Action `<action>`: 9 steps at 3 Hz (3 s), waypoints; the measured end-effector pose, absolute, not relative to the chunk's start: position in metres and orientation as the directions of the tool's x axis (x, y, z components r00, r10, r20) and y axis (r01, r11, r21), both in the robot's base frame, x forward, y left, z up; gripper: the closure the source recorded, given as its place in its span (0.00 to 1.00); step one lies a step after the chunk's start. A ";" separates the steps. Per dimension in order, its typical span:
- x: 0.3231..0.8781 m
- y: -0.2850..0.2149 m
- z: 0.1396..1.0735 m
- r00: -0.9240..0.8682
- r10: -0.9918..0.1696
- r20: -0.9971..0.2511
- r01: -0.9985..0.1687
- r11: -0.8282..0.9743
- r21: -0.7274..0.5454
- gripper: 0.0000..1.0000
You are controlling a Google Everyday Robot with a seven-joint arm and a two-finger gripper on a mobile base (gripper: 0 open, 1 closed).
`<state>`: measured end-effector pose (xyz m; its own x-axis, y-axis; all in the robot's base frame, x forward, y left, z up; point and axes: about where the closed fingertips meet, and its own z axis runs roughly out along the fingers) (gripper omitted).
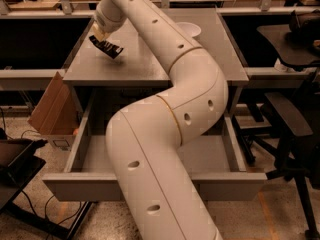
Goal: Place rxbar chocolate into top drawer
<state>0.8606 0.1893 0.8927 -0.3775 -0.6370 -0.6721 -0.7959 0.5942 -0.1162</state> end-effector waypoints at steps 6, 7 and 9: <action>0.664 0.063 1.096 -0.355 -0.144 -0.924 -0.519 0.852 0.067 1.00; 0.637 0.033 1.033 -0.441 -0.086 -0.893 -0.489 0.858 0.159 1.00; 0.596 0.026 0.843 -0.674 -0.181 -0.716 -0.519 0.806 0.285 1.00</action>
Offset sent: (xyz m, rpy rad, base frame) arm -0.1734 -0.0306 0.0916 -0.0576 -0.0227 -0.3335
